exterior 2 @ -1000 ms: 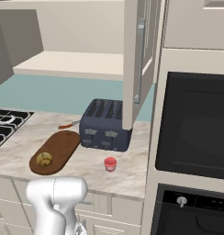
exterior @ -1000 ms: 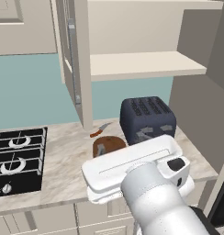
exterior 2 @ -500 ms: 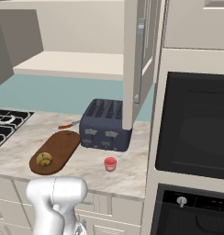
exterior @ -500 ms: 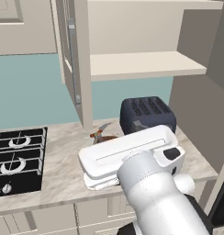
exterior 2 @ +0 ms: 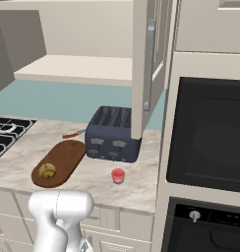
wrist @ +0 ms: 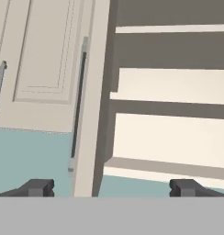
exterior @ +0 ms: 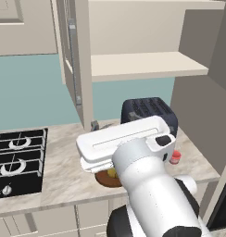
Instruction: Pick the bread, place it on the cutting board, pick the jam, place it on the counter, and close the cabinet.
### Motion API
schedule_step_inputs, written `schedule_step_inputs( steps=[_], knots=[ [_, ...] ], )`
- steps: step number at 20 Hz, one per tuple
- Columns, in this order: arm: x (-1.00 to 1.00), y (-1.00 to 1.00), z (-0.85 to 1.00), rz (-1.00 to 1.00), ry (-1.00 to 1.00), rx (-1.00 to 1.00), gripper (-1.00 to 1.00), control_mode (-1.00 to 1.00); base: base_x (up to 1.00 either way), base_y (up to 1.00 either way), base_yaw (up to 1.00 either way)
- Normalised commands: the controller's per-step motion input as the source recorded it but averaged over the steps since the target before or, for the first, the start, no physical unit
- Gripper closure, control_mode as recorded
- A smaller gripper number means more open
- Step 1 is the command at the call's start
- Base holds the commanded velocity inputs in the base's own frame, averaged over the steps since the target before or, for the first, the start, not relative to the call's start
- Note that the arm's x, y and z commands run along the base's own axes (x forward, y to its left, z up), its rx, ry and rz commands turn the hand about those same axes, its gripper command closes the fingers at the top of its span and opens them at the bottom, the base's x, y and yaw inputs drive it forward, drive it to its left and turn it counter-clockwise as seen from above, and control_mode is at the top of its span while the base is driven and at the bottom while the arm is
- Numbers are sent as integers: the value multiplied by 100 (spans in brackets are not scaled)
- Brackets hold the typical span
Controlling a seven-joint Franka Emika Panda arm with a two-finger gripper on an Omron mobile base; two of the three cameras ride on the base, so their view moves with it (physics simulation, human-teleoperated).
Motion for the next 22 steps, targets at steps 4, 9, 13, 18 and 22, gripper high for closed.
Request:
schedule_step_inputs(
  steps=[4,9,13,18,22],
  knots=[
    [20,0,-1,0,-5,0,-100,-100,0,0,0],
    [14,0,0,0,-2,0,-100,-100,0,0,0],
    [9,0,0,0,0,0,-100,-100,0,0,0],
    [4,5,0,0,0,0,-100,-100,0,0,0],
    [1,10,0,0,0,0,-100,-100,0,0,0]
  ],
)
